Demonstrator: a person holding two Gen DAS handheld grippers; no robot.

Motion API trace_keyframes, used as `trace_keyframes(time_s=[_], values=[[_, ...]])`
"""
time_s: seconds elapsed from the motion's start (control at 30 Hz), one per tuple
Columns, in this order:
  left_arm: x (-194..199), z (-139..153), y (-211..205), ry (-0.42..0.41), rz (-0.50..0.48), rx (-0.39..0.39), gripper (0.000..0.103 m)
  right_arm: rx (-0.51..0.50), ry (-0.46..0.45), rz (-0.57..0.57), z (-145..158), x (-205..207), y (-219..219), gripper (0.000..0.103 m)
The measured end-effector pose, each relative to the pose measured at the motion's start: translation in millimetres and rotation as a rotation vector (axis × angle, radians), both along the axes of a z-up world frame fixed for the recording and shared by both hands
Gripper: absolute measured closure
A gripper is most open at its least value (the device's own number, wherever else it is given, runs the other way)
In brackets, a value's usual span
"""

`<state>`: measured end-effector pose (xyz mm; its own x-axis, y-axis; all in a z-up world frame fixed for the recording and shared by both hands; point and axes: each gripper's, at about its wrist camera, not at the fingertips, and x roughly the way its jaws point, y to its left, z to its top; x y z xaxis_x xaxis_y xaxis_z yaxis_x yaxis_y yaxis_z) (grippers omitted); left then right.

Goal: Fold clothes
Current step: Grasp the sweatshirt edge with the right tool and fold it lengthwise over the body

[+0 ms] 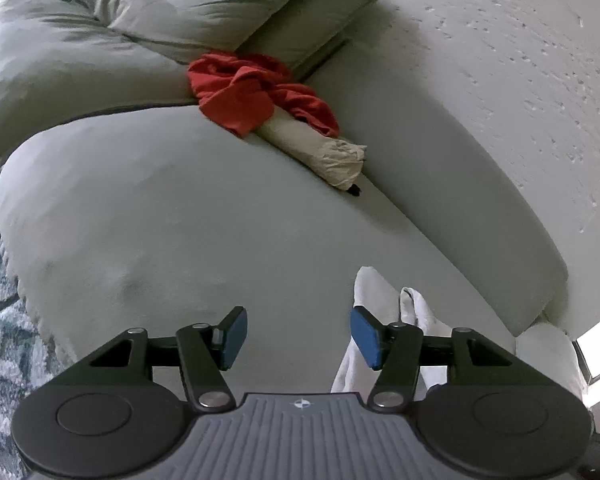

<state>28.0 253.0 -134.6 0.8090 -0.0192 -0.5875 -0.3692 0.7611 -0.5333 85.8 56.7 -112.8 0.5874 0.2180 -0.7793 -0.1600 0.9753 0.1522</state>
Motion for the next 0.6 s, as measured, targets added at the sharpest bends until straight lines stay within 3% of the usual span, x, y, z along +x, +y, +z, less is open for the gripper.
trace_keyframes(time_s=[0.23,0.6], values=[[-2.2,-1.9,6.0,0.005,0.016,-0.014,0.048,0.032,-0.035,0.078,11.8,-14.7,21.0,0.098],[-0.5,1.6,6.8,0.005,0.023,-0.004,0.048,0.023,-0.007,0.183,4.4,-21.0,41.1,0.098]])
